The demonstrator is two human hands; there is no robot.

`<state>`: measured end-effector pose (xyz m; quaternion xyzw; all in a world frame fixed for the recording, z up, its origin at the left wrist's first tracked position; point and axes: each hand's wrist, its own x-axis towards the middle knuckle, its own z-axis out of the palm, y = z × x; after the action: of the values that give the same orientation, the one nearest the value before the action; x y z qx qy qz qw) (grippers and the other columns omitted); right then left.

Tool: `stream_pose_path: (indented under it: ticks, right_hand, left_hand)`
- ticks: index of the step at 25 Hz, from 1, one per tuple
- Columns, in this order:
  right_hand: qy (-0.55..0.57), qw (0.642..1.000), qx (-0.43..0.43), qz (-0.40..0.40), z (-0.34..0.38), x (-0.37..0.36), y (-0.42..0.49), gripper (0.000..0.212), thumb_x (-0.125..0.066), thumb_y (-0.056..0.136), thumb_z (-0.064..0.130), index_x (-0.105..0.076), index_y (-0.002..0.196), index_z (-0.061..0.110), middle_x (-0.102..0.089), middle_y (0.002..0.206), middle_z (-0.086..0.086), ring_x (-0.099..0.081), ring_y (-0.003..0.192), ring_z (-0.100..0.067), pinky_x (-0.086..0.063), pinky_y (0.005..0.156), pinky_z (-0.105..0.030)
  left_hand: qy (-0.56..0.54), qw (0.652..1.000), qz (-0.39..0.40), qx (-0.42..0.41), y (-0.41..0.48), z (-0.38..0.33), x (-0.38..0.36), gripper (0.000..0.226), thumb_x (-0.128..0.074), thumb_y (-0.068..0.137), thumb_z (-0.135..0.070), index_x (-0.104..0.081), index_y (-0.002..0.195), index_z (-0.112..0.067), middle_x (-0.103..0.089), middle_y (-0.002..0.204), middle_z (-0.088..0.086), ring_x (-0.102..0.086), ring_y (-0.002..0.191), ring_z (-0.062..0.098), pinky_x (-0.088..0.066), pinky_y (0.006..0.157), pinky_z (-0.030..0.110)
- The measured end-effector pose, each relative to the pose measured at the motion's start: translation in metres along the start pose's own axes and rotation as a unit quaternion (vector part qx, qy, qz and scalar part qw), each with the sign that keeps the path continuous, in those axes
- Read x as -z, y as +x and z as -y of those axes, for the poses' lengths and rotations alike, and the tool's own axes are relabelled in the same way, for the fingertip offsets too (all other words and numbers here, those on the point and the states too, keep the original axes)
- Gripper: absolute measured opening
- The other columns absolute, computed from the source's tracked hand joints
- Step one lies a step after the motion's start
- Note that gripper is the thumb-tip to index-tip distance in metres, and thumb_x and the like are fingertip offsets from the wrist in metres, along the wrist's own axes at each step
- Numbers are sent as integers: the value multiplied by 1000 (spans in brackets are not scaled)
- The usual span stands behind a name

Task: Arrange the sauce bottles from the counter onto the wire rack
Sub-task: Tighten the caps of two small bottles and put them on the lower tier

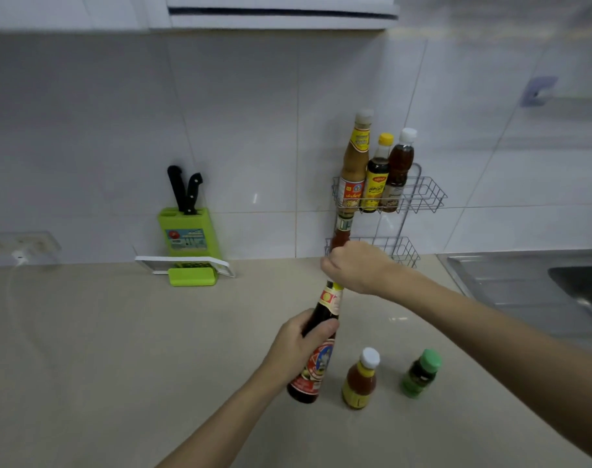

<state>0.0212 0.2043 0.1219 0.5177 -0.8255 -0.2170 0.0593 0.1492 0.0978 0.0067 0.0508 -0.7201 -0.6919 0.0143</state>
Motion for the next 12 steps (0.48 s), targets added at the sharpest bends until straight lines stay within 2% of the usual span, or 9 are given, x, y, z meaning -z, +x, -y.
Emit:
stream_pose_path:
  ticks: [2,3,5,6,7,9,12]
  right_hand:
    - [5,998,-26,49,-2,4,1,24,-48,96,18,-52,113,1,-61,104,-19,-62,91,-39,-50,68,-43]
    - [46,996,-42,58,-4,5,0,25,-46,97,20,-53,111,1,-61,102,-20,-62,90,-39,-50,70,-43]
    - [221,973,-66,8,-13,2,-7,38,-35,101,31,-58,95,2,-64,90,-20,-62,82,-35,-48,70,-41]
    - [298,951,-59,-54,-17,-1,-10,48,-29,101,37,-59,85,4,-64,80,-17,-61,73,-31,-47,67,-40]
    - [316,942,-35,-104,-21,-2,-13,52,-25,100,41,-57,78,6,-62,72,-13,-57,65,-27,-45,62,-40]
    - [260,955,11,-146,-27,-3,-15,47,-22,96,40,-50,71,12,-55,62,-4,-49,54,-22,-43,54,-41]
    - [183,972,-10,-145,-34,-11,-10,28,-36,96,25,-47,73,12,-50,60,-7,-38,51,-21,-38,47,-39]
  left_hand:
    - [18,1000,-17,7,1,-4,-10,36,-66,79,-47,-62,89,-12,-68,77,5,-68,71,20,-55,68,38]
    - [12,1000,-20,13,2,-5,-12,36,-66,78,-48,-63,87,-14,-67,77,6,-68,71,20,-55,67,38]
    - [-54,998,9,42,4,-12,-9,30,-66,80,-48,-64,82,-18,-66,73,7,-66,64,19,-54,60,33]
    - [-100,992,41,68,7,-18,-5,28,-65,82,-46,-63,83,-18,-65,73,7,-65,61,19,-54,57,30]
    - [-139,983,79,95,9,-25,-1,29,-64,84,-45,-62,85,-16,-64,74,9,-63,59,20,-53,56,29]
    - [-163,970,134,122,11,-35,4,34,-61,87,-47,-63,89,-12,-64,76,12,-62,59,22,-53,56,29]
    - [-121,978,130,108,17,-41,2,40,-58,89,-49,-64,87,-10,-64,74,13,-62,57,21,-53,56,29]
